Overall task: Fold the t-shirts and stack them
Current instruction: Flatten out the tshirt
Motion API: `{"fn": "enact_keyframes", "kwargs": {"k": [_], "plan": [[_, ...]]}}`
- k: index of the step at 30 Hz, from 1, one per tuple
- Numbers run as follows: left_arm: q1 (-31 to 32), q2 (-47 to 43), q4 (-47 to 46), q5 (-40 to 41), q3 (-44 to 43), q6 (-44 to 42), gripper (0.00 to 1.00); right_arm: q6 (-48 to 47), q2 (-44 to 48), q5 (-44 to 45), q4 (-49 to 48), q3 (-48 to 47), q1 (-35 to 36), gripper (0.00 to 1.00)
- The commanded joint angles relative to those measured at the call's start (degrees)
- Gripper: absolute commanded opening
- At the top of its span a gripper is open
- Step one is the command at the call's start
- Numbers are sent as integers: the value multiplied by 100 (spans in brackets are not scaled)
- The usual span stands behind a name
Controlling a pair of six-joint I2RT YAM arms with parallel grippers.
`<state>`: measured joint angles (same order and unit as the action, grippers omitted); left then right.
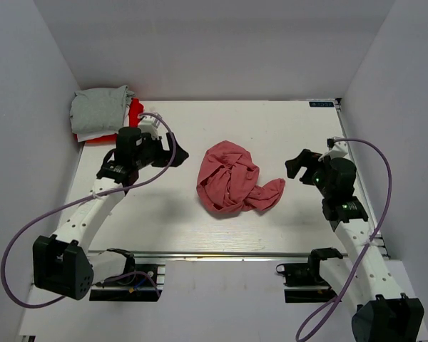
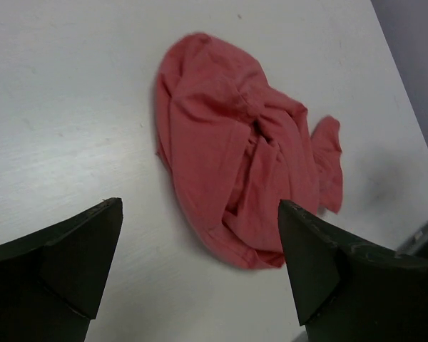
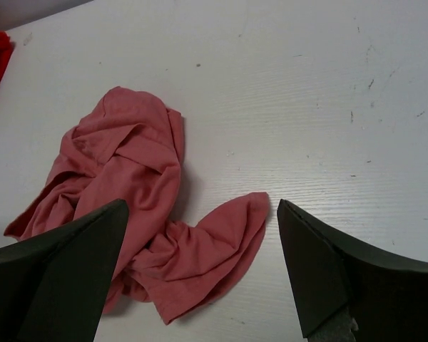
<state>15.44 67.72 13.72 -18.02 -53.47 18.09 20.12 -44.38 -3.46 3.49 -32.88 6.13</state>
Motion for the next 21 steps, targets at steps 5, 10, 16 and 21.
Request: {"fn": "enact_keyframes", "kwargs": {"k": [5,10,16,21], "plan": [[108,48,-80,-1609,969,107,100,-201,-562,-646,328,-587,-7,90],[275,48,9,-1328,1383,247,97,-96,-1537,-1041,407,-1235,11,90],[556,513,-457,-1187,1157,511,94,-377,-2952,-2208,819,-1922,28,90],[679,1460,-362,-730,647,573,77,-351,-3849,-2255,733,-2327,37,85]]}}
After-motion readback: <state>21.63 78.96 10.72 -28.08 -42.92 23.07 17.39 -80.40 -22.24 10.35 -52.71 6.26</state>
